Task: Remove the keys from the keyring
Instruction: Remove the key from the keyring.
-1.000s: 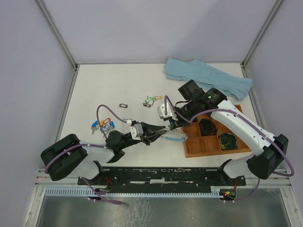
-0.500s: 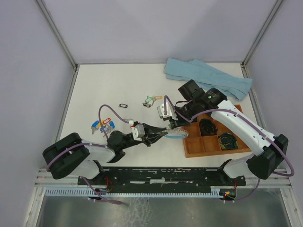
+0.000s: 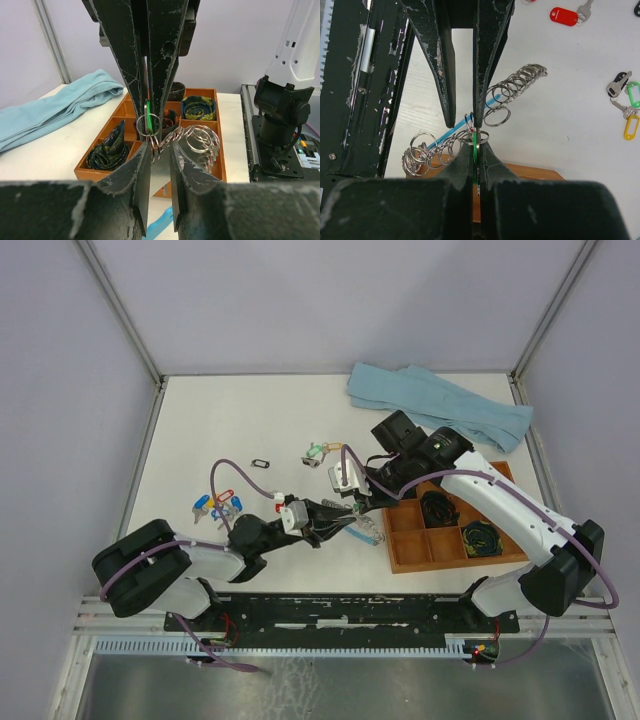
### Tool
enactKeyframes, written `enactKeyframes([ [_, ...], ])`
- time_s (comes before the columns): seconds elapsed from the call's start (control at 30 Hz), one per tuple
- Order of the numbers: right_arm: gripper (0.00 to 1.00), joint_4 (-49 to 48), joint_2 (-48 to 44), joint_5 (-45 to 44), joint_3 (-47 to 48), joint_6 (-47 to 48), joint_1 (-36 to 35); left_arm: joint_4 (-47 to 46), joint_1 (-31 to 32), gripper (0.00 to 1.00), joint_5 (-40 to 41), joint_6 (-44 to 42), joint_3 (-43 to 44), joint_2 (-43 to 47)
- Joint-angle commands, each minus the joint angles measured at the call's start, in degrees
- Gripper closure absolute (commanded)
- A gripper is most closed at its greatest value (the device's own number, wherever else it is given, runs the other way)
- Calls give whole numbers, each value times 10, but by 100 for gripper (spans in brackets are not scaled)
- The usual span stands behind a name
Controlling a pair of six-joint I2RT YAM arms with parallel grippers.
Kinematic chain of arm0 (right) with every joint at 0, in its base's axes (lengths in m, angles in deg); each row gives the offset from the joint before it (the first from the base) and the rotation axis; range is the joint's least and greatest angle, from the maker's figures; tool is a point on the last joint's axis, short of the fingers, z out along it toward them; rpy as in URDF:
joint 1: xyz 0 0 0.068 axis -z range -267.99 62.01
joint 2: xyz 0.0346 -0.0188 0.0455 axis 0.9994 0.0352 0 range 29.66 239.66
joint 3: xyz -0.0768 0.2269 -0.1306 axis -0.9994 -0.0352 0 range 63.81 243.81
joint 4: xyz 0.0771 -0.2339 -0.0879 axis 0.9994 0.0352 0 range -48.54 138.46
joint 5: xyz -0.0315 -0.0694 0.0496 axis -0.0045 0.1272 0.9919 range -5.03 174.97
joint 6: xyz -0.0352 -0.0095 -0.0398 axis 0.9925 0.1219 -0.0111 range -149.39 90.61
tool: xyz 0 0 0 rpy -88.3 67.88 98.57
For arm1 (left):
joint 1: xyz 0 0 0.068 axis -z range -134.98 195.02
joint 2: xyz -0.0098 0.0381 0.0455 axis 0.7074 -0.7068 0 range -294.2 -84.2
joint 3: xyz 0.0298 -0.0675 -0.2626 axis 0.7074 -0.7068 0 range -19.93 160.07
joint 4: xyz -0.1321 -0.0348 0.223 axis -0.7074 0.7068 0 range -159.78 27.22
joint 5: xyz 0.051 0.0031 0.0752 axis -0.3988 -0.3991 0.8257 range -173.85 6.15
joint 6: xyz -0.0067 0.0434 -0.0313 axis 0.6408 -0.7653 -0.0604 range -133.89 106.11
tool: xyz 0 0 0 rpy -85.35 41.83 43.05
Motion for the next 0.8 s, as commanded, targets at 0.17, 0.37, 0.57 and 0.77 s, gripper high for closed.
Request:
enactKeyframes([
  [0.17, 99, -25, -3, -3, 5, -11, -6, -3, 4, 75, 25, -18, 26, -3],
  [0.37, 99, -25, -4, -4, 5, -13, -6, 29, 4, 79, 43, -27, 33, -2],
  [0.57, 99, -24, -3, -7, 5, -13, -6, 46, 4, 96, 53, -34, 36, -3],
  [0.77, 98, -16, 1, -23, 9, -12, -12, 50, 5, 97, 67, -54, 26, 2],
])
